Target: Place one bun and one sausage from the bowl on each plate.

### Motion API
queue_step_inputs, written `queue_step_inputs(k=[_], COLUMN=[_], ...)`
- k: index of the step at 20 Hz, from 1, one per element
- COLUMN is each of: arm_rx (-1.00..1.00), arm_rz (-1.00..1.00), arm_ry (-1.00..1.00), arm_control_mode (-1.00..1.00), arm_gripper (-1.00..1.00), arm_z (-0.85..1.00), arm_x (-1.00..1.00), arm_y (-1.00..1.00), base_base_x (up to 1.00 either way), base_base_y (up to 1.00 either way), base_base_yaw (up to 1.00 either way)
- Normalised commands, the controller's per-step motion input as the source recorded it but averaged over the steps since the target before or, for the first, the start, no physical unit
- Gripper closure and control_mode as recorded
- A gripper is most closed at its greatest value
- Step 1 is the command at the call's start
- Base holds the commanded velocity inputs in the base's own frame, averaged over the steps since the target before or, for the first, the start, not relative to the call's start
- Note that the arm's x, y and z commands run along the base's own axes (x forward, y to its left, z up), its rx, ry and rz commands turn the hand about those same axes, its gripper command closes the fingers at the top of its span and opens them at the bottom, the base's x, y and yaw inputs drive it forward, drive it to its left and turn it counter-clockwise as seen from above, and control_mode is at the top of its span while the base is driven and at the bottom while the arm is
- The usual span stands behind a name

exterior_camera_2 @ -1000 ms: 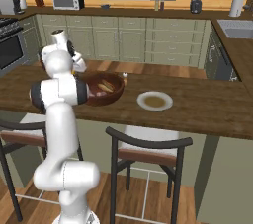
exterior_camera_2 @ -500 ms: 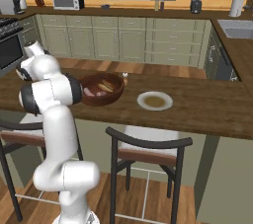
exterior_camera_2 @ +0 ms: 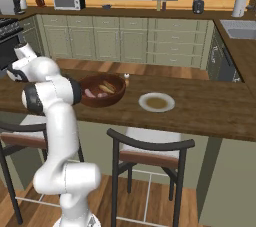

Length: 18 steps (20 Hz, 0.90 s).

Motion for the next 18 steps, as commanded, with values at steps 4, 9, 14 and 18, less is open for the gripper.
queue_step_inputs(k=[4,9,14,18], arm_rx=[0.0,0.0,0.0,0.0], arm_rz=[0.0,0.0,0.0,0.0], arm_ry=[0.06,0.0,0.0,0.01], arm_control_mode=[-1.0,-1.0,-1.0,-1.0], arm_gripper=[1.0,1.0,1.0,1.0], arm_z=[-0.02,-0.12,-0.32,-0.38], arm_x=[0.17,0.47,0.25,0.0], arm_y=[0.56,0.3,0.12,0.0], base_base_x=[0.0,0.0,0.0,0.0], base_base_y=[0.0,0.0,0.0,0.0], base_base_yaw=[0.0,0.0,0.0,0.0])
